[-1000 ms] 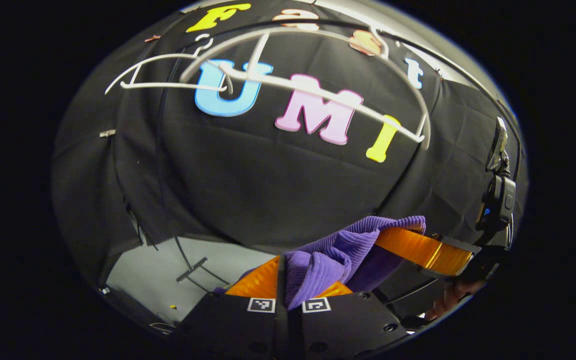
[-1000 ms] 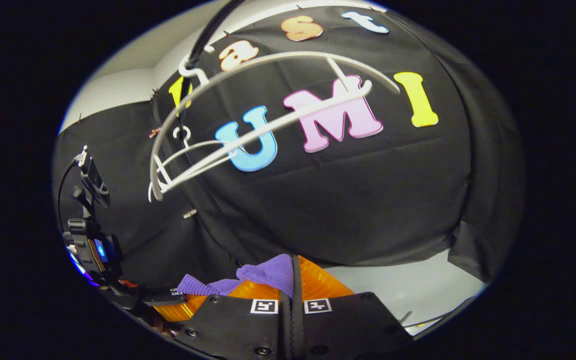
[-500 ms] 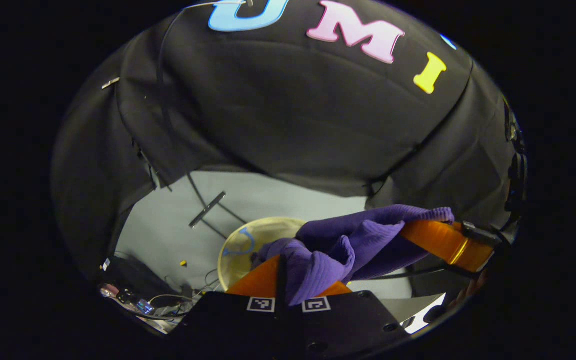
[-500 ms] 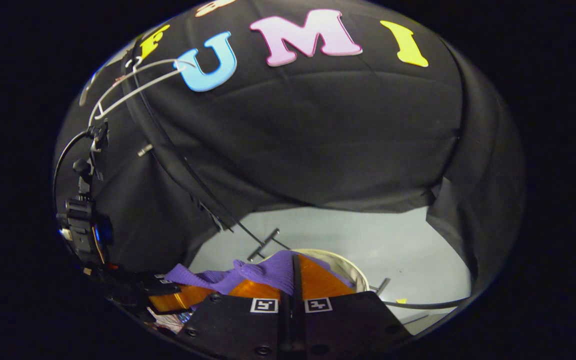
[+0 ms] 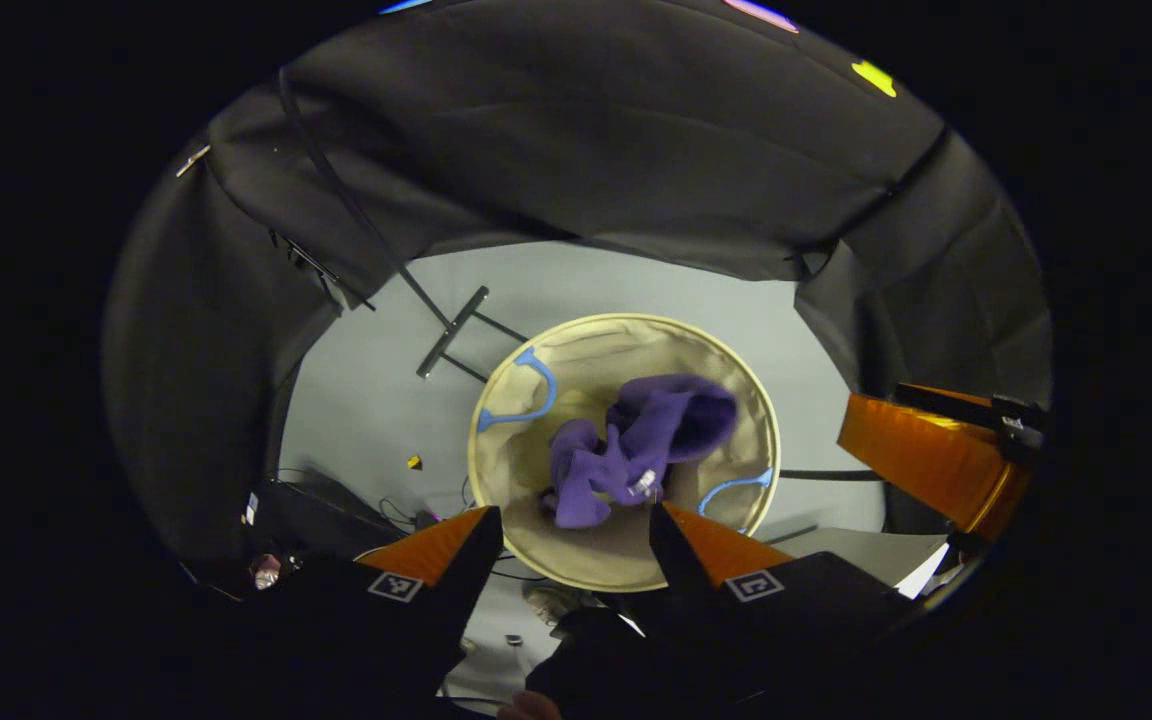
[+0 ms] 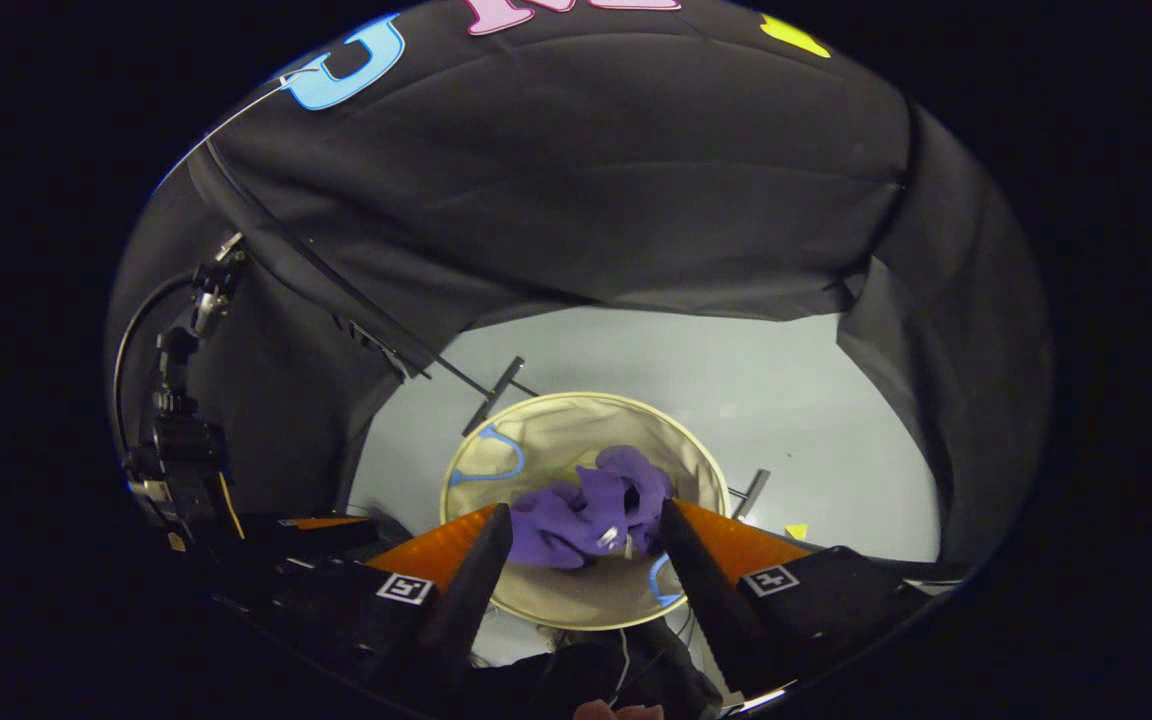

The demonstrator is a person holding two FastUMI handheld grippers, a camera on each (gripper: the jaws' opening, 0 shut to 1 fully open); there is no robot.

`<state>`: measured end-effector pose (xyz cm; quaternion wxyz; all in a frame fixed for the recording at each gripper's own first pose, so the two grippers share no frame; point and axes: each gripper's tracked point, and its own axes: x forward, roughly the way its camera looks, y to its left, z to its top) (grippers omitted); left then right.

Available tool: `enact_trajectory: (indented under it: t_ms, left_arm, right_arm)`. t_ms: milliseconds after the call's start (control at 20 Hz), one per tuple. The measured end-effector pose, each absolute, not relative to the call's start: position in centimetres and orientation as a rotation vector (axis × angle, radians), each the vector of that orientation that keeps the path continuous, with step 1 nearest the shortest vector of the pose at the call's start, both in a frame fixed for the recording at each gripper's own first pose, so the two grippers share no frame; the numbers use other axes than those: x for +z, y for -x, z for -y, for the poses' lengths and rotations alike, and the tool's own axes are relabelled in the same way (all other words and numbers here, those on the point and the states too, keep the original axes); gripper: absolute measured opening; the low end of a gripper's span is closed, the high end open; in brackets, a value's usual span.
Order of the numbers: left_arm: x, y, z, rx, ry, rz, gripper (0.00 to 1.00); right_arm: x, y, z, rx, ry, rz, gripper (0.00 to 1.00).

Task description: Grasp the clothes on the hanger with both hands and then place them into the laundry hamper below.

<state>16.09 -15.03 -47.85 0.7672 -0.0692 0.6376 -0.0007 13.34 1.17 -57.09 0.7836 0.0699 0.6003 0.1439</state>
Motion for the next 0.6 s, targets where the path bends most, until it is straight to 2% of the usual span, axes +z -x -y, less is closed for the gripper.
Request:
enact_trajectory:
  t_ms: [200, 550, 600]
  left_arm:
    - [-48.9, -15.6, 14.7, -0.001, 0.183, -1.378, 0.95]
    - [-46.6, -16.1, 14.4, -0.021, 0.217, -1.295, 0.96]
    - [-45.3, -16.2, 14.4, -0.024, 0.216, -1.274, 0.93]
  right_arm:
    - [-57.1, -12.5, 0.4, 0.249, -0.116, -1.31, 0.97]
    - [-53.4, -11.2, 0.4, 0.219, -0.132, -1.257, 0.99]
    - [-52.4, -10.9, 0.4, 0.214, -0.13, -1.238, 0.99]
